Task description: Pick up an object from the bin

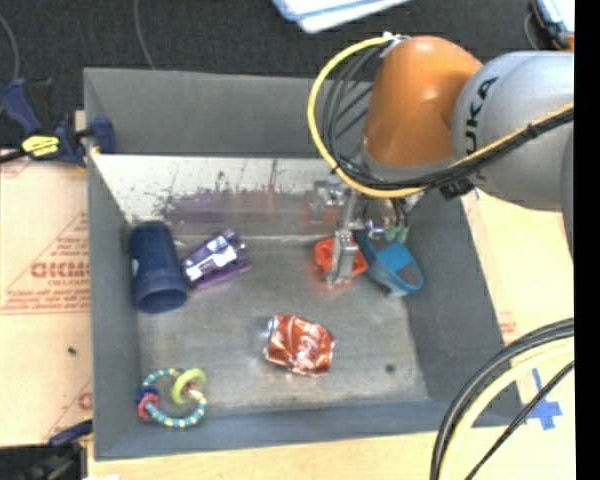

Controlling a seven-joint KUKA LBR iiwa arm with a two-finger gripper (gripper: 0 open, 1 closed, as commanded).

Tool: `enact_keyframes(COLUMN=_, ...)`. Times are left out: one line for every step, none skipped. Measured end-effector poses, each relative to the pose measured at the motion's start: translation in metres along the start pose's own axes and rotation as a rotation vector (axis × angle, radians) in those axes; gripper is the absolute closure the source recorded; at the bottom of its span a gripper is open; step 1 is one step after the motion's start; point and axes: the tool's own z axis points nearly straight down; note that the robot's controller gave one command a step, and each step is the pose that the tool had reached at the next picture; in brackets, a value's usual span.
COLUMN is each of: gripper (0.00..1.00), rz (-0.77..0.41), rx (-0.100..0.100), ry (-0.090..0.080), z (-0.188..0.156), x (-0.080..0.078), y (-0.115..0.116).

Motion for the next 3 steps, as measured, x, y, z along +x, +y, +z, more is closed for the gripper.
enact_keyframes(gripper=0.0, rz=0.0, rx=0.0, ry=-0.008, z=-0.005, x=-0.001, y=0.0)
enact_keyframes(gripper=0.0, rz=-0.047, rx=0.001, ry=-0.004, z=0.121, x=0.063, y=0.02)
enact_keyframes(gripper=0.0, rz=0.032, rx=-0.001, ry=-0.014, z=0.05, x=0.079, y=0.024)
